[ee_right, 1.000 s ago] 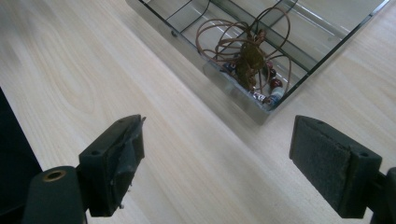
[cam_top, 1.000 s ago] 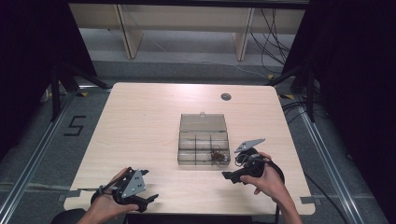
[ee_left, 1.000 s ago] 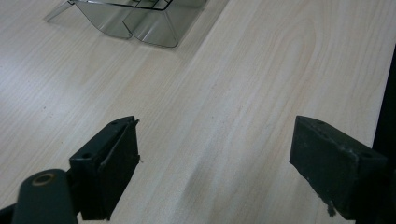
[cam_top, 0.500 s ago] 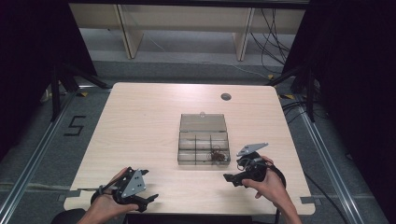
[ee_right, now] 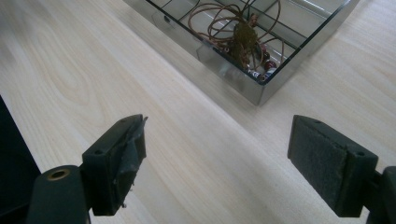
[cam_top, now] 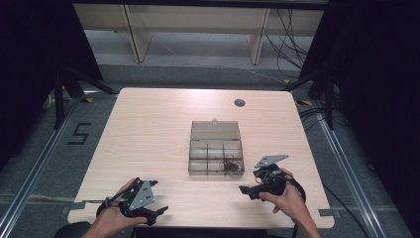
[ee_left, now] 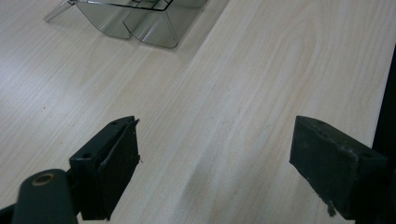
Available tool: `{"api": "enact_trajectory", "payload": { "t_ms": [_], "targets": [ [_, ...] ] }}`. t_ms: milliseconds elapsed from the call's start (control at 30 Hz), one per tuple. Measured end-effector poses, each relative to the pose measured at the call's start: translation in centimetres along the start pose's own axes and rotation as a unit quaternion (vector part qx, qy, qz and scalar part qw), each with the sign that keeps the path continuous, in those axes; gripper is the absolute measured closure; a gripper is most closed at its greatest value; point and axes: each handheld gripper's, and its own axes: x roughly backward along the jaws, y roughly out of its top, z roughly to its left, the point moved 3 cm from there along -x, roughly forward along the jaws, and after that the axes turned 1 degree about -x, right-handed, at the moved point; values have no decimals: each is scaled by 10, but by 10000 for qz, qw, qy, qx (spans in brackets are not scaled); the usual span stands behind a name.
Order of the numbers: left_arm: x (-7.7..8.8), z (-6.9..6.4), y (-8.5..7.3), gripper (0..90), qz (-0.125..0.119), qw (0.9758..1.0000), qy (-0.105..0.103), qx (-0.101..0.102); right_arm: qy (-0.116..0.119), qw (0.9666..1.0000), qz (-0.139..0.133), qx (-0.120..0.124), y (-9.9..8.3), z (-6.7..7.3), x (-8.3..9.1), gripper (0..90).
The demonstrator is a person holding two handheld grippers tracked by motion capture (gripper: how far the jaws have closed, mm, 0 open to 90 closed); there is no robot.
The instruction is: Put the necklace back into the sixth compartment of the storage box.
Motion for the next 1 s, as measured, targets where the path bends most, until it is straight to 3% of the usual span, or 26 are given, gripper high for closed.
{"api": "enact_trajectory", "payload": {
  "t_ms": [367, 400, 433, 500, 567, 600, 667, 733, 1000],
  "targets": [
    [0, 0, 0, 150, -16, 10000, 1, 14, 31, 9999, -116, -74, -6, 1, -2, 200],
    [0, 0, 0, 150, 25, 10000, 16, -30, -34, 10000, -18, 0, -8, 0, -2, 200],
    [0, 0, 0, 150, 34, 10000, 4, -33, -45, 9998, 75, -188, -9, 2, 0, 200],
    [0, 0, 0, 150, 51, 10000, -16, -22, 44, 10000, -36, -62, -11, 2, -4, 197],
    [0, 1, 0, 150, 52, 10000, -2, -27, 51, 10000, 8, -66, -12, 2, -4, 197],
    [0, 0, 0, 150, 29, 10000, 2, -20, 32, 10000, 12, 54, -13, 0, -4, 196],
    [1, 0, 0, 150, 61, 10000, -3, -27, 46, 9999, -36, -87, -14, 2, -5, 196],
    [1, 0, 0, 150, 37, 10000, 3, -26, 58, 9999, 71, -70, -17, 3, -4, 195],
    [0, 0, 0, 150, 23, 10000, -1, -22, 35, 10000, 63, -25, -26, 4, -4, 194]
  ]
}}
